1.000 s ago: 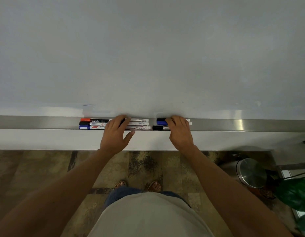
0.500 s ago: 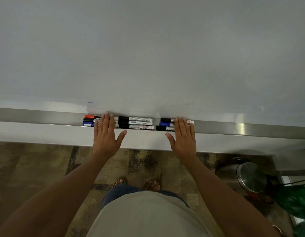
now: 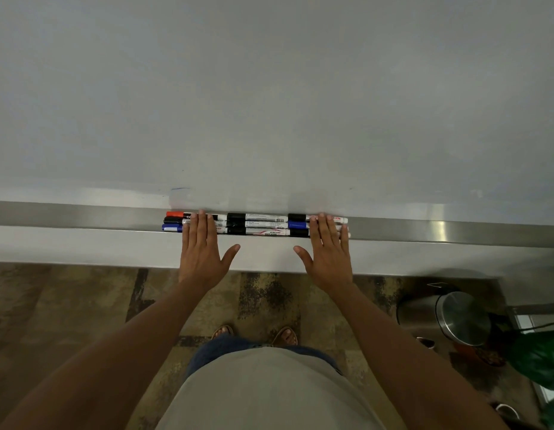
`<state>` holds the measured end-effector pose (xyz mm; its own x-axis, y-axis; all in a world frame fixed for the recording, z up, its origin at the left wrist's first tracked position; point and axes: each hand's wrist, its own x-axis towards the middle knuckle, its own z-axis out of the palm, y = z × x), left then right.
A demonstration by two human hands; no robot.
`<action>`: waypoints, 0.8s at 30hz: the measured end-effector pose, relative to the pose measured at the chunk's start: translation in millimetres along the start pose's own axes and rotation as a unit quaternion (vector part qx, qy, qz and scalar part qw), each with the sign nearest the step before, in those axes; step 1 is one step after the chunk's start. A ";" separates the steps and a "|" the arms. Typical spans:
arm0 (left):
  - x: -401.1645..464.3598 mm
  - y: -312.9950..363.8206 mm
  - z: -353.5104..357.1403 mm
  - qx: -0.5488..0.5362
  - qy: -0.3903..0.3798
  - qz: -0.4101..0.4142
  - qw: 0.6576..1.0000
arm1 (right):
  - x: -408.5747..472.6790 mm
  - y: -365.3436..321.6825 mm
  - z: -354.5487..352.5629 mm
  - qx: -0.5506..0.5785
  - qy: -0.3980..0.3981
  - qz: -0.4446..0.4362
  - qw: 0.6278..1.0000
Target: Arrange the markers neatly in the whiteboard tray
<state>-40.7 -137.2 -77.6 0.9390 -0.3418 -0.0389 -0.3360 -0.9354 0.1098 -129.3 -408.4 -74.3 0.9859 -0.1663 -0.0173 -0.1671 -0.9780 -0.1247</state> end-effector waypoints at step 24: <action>-15.0 -32.7 -21.9 -0.050 0.013 0.072 0.996 | -16.4 -45.1 -17.5 -0.016 0.045 0.087 0.995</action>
<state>-42.1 -99.5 -58.9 0.8839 -0.4675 0.0097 -0.4588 -0.8632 0.2108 -138.0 -363.8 -51.0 0.9379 -0.3428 0.0527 -0.3370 -0.9367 -0.0950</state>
